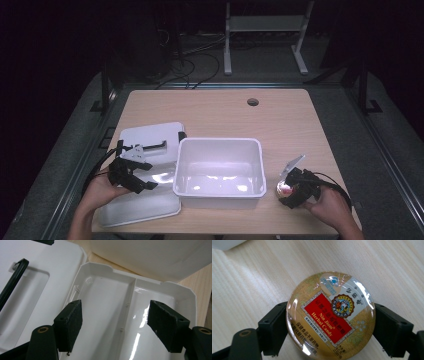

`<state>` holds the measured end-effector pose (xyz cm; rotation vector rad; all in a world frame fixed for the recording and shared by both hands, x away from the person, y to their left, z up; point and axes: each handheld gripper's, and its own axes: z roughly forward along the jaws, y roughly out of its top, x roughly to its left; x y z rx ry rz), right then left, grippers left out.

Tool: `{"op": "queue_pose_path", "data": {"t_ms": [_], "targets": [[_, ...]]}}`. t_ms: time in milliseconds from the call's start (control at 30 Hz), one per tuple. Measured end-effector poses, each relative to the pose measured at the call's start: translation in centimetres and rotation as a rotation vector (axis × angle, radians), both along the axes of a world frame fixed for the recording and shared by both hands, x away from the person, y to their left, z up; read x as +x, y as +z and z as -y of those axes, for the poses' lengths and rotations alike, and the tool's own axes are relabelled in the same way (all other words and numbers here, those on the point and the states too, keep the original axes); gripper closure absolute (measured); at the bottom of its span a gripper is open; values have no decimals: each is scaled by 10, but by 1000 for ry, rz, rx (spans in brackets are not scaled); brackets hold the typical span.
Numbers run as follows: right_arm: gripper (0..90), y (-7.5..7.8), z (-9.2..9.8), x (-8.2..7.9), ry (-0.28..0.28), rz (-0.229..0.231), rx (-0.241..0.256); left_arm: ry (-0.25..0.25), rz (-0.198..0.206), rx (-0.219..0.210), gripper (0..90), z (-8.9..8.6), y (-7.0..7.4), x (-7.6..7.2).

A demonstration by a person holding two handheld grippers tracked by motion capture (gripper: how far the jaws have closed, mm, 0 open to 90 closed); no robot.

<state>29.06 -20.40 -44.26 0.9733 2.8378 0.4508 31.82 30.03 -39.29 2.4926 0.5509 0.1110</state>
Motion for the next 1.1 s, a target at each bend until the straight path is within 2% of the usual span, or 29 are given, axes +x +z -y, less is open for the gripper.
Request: {"op": "queue_pose_path", "data": {"t_ms": [67, 133, 267, 433, 700, 900, 1100], "targets": [[199, 3, 3, 1, 3, -12, 22, -3, 1, 3, 277, 0, 0, 0], [200, 6, 5, 2, 15, -14, 23, -2, -1, 3, 275, 0, -1, 0], [200, 14, 7, 4, 48, -8, 1, 1, 0, 2, 259, -1, -1, -1], [200, 25, 10, 8, 125, -1, -31, -1, -2, 2, 252, 0, -3, -2], [200, 42, 5, 16, 219, -8, -106, 21, -10, -7, 206, -1, -2, 0], [200, 56, -3, 22, 255, -27, -146, 37, -16, -30, 175, -3, -2, 0], [200, 72, -8, 25, 295, -18, -150, 34, -14, -26, 162, -3, -3, 0]]}}
